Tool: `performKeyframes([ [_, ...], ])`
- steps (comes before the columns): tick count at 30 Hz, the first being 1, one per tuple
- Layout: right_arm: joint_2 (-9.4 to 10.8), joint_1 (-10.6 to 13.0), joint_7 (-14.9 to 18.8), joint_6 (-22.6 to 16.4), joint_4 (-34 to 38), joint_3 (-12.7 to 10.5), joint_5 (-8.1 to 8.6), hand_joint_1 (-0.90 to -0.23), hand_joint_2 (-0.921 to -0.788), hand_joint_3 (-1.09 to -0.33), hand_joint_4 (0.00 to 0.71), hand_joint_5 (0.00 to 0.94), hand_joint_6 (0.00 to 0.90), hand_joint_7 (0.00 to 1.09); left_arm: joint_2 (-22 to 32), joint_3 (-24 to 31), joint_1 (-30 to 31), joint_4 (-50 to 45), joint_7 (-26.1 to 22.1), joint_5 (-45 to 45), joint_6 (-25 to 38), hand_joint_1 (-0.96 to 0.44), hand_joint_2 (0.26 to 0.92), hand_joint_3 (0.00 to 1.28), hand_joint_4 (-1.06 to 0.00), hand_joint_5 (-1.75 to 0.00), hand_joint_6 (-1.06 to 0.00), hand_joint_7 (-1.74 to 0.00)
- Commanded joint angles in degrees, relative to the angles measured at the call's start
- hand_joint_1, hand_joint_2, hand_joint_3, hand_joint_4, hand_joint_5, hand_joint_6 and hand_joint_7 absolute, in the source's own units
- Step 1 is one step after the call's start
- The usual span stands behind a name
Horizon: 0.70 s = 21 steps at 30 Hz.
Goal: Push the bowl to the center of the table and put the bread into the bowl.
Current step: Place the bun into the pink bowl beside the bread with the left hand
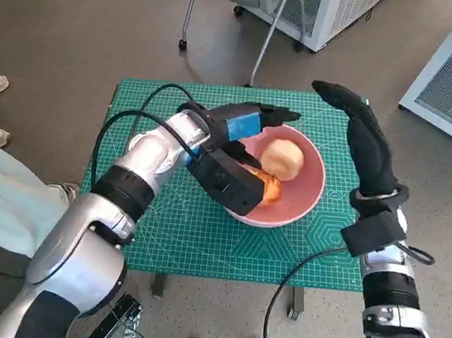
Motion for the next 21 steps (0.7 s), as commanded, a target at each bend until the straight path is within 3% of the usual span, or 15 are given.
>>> performKeyframes([
  [1, -0.4, 0.7, 0.5, 0.2, 0.3, -0.2, 0.56, -0.599, -0.921, -0.707, 0.266, 0.000, -0.001, 0.60, 1.8, 2.3, 1.4, -3.3, -2.7, -3.2, 0.2, -0.48, 0.920, 0.05, 0.00, 0.00, -0.09, -0.12],
  [8, -0.7, 0.0, 0.1, 0.1, 0.5, -0.5, 0.28, -0.608, -0.921, -0.707, 0.267, 0.001, -0.001, 0.60, 5.5, 8.5, 4.6, -13.4, -11.8, -10.6, 2.3, -0.47, 0.921, 0.06, 0.00, 0.00, -0.08, -0.11],
  [13, -0.9, -0.7, -0.2, 0.0, 0.4, -0.6, 0.09, -0.608, -0.921, -0.710, 0.278, 0.007, -0.001, 0.60, 8.5, 14.8, 8.0, -20.4, -15.7, -17.7, 2.6, -0.47, 0.921, 0.06, 0.00, 0.00, -0.08, -0.11],
  [17, -1.2, -1.5, -0.3, 0.2, 0.5, -0.7, 0.00, -0.607, -0.921, -0.712, 0.293, 0.014, -0.001, 0.60, 10.2, 20.8, 11.4, -24.2, -15.1, -24.5, 0.3, -0.47, 0.921, 0.06, 0.00, 0.00, -0.10, -0.12],
  [21, -1.5, -2.6, -0.5, 0.8, 0.3, -0.8, -0.11, -0.605, -0.921, -0.719, 0.301, 0.018, -0.001, 0.61, 9.5, 29.1, 15.9, -25.3, -10.8, -34.1, -4.8, -0.48, 0.921, 0.08, 0.00, 0.00, -0.13, -0.13],
])
